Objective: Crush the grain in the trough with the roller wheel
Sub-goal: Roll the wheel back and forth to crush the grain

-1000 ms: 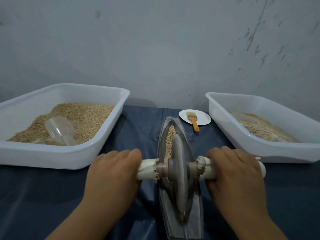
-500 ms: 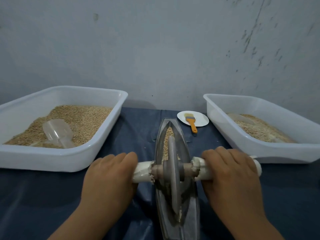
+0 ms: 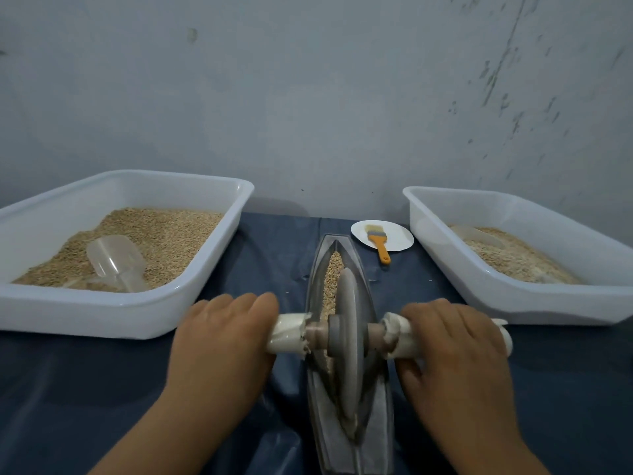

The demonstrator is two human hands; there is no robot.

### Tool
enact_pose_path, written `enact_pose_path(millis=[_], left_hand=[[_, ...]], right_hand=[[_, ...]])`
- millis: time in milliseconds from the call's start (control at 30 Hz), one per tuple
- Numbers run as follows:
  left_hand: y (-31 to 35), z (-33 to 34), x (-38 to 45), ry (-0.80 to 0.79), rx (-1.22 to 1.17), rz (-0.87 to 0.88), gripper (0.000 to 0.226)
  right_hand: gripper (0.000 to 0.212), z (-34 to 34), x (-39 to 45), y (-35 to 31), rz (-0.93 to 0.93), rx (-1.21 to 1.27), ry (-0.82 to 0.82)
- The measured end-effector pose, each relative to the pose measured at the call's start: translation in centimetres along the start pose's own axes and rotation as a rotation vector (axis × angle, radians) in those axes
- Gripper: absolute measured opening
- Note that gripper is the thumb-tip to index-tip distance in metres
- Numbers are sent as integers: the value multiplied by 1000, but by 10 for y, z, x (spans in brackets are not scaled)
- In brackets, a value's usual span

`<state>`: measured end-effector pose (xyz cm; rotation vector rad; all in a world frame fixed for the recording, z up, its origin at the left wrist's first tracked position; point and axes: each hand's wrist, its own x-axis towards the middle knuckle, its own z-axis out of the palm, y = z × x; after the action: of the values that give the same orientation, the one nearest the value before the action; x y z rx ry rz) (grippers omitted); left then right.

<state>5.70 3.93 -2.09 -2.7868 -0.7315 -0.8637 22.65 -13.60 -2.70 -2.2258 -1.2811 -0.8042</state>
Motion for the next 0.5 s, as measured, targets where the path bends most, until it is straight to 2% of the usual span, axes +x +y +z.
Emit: enact_pose_path(millis=[100, 233, 300, 400, 500], left_hand=[[-2, -2, 1, 9, 2, 13, 40], [0, 10, 32, -28, 87, 13, 31], [-1, 16, 46, -46, 125, -9, 23], [-2, 13, 37, -68, 75, -28, 26], [0, 6, 8, 6, 9, -18, 33]], right_hand=[[34, 0, -4, 3, -33, 7, 35], [32, 9, 31, 5, 85, -79, -256], [29, 14, 44, 6, 114, -110, -310], [30, 10, 34, 3, 101, -86, -270], [32, 1, 7, -1, 20, -5, -42]])
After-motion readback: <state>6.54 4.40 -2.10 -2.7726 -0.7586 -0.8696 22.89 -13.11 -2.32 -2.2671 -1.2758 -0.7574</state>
